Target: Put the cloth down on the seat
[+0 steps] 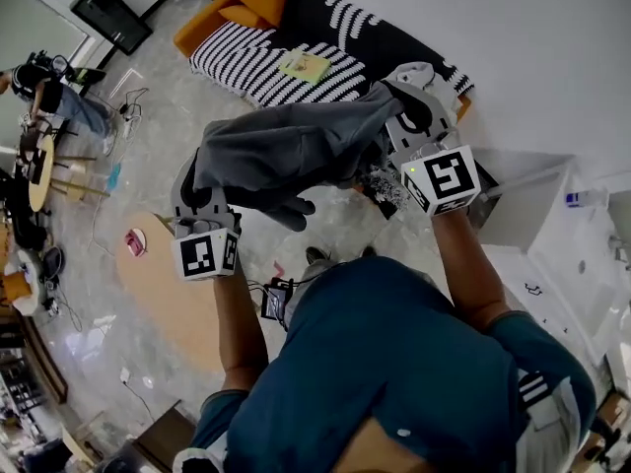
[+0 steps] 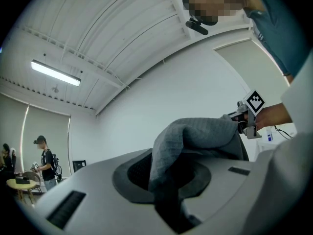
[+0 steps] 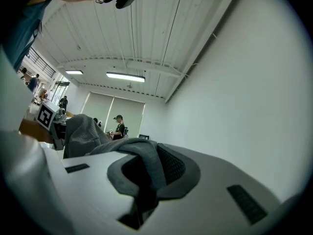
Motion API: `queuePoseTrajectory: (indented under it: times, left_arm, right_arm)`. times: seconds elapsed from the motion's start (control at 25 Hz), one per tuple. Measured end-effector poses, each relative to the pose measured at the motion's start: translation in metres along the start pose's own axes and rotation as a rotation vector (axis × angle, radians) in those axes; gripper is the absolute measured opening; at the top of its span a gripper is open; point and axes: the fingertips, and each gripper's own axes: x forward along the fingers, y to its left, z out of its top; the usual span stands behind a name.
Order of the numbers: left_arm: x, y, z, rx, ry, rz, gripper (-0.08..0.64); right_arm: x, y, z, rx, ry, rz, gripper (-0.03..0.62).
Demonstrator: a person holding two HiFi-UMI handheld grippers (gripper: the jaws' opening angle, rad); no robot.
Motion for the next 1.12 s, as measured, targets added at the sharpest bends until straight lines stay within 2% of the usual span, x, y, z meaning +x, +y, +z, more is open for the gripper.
queuePoseTrajectory:
  times: [0.12, 0.32, 0.44, 0.8, 1.0, 1.12]
  left_arm:
    - [-0.001, 0.015, -0.004, -0.015, -0.010, 0.003, 0.061]
    - [0.015, 0.025, -0.011, -0.029, -0.037, -0.043, 0.061]
    - [0.011, 0.040, -0.020, -0.047, -0.026, -0.054, 0.061]
    - [0.021, 0.076, -0.023, -0.073, -0.076, -0.087, 0.061]
    - [0.021, 0.080, -0.032, -0.071, -0.068, -0.107, 0.061]
    - [0.031, 0.077, -0.035, -0.072, -0.061, -0.110, 0.061]
  right_arm:
    - [0.010, 0.010, 0.006, -0.025, 0.006, 0.003, 0.032]
    - [0.018, 0.005, 0.005, -0.039, 0.019, -0.058, 0.032]
    - [0.024, 0.017, 0.002, -0.041, 0.043, -0.075, 0.032]
    - [0.050, 0.026, 0.015, -0.081, 0.045, -0.136, 0.032]
    - [0.054, 0.033, 0.007, -0.071, 0.056, -0.148, 0.032]
    - [0.059, 0.022, 0.000, -0.061, 0.065, -0.151, 0.032]
